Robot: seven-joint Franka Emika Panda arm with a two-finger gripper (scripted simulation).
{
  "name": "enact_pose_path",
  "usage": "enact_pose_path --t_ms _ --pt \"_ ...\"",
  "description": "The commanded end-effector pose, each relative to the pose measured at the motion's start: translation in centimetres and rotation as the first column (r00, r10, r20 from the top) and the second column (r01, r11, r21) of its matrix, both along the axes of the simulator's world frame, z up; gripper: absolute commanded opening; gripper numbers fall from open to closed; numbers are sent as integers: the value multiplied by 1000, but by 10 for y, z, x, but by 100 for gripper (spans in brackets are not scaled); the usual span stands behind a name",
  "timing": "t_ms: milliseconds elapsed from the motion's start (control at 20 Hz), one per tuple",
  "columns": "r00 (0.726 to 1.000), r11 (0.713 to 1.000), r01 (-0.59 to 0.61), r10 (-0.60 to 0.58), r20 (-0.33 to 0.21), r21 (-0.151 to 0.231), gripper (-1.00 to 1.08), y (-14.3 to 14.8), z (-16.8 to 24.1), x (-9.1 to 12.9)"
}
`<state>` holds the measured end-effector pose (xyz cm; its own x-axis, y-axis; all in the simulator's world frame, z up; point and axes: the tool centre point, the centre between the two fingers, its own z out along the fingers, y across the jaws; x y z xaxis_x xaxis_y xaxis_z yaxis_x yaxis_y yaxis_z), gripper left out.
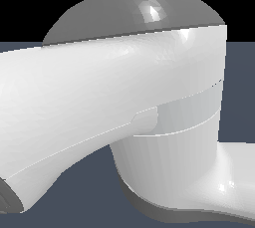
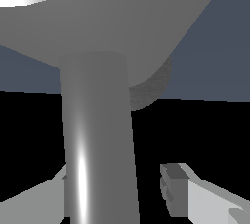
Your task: Turn on the faucet by rotating a designated handle.
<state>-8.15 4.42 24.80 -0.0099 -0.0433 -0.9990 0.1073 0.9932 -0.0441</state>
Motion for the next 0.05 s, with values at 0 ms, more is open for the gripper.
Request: enact_pose_path --t_ms 0 --pt "996 996 -86 85 8 30 -100 43 16 -15"
